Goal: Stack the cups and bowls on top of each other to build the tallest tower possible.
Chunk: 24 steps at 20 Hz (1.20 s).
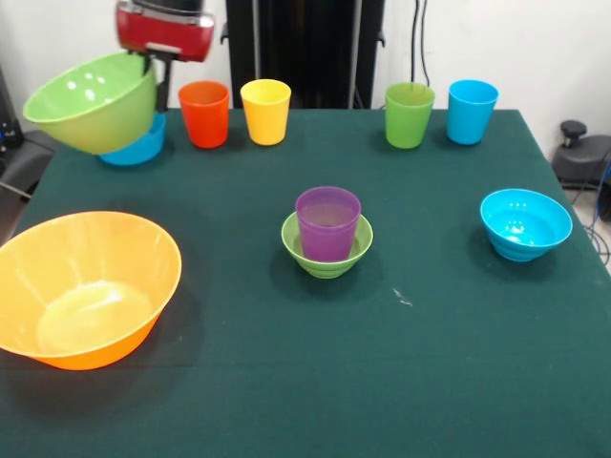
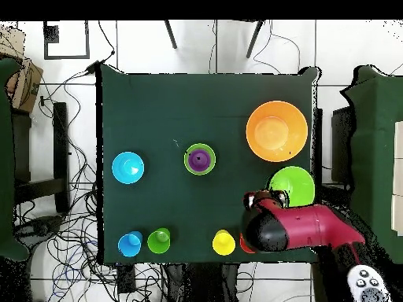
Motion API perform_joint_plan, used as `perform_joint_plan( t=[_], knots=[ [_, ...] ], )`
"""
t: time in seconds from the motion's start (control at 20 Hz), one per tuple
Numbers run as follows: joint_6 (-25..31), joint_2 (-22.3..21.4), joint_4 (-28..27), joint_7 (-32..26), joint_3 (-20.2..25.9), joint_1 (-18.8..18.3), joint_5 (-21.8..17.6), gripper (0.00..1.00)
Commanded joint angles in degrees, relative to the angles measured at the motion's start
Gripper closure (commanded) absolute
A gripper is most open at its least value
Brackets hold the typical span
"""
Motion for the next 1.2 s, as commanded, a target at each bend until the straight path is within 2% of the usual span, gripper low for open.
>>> perform_joint_plan(
  t=[0.05, 0.4, 0.55, 0.9, 1.2],
  knots=[
    [6.1, 0.3, 3.0, 7.4, -1.7, 8.4, 4.2, 1.0],
    [4.6, 1.9, 2.9, 10.4, -5.7, 14.1, 7.2, 1.0],
    [3.2, 2.7, 3.1, 10.0, -6.8, 14.6, 7.7, 1.0],
    [-3.3, 9.4, 0.8, 10.3, -10.6, 15.1, 5.2, 1.0],
    [-7.4, 12.9, -1.1, 9.9, -12.7, 15.9, 4.9, 1.0]
  ],
)
